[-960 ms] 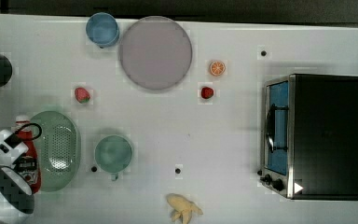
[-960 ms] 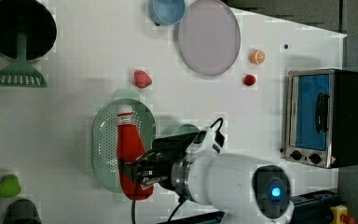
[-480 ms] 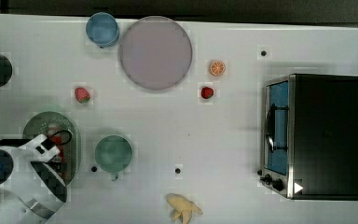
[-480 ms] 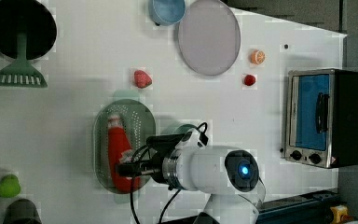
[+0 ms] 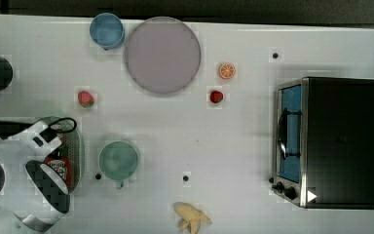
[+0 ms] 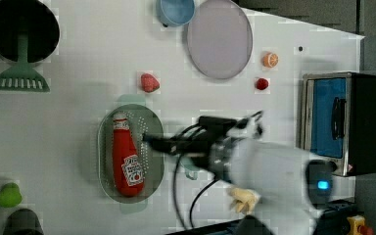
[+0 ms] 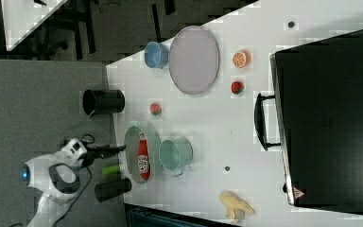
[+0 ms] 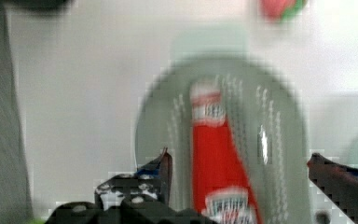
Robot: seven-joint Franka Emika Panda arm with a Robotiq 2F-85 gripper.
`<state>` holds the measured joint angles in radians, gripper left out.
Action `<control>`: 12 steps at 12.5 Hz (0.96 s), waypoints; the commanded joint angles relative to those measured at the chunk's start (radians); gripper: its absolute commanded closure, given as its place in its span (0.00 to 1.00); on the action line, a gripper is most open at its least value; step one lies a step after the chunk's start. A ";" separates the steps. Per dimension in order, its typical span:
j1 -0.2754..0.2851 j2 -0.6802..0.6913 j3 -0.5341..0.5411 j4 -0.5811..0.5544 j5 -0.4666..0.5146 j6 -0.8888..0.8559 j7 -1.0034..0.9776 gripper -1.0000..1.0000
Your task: Pick Ketchup from the table and place it in strainer.
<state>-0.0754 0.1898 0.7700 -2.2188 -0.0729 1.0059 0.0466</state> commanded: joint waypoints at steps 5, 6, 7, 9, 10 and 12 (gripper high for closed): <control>-0.212 -0.237 -0.241 0.178 0.018 -0.373 0.021 0.00; -0.216 -0.253 -0.289 0.213 0.019 -0.465 0.003 0.00; -0.216 -0.263 -0.335 0.251 0.022 -0.549 -0.018 0.00; -0.217 -0.273 -0.418 0.325 0.036 -0.678 -0.064 0.00; -0.217 -0.274 -0.452 0.356 0.039 -0.725 -0.076 0.00; -0.217 -0.274 -0.503 0.400 0.065 -0.780 -0.104 0.00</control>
<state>-0.3152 -0.0680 0.2400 -1.8447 -0.0377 0.2546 0.0049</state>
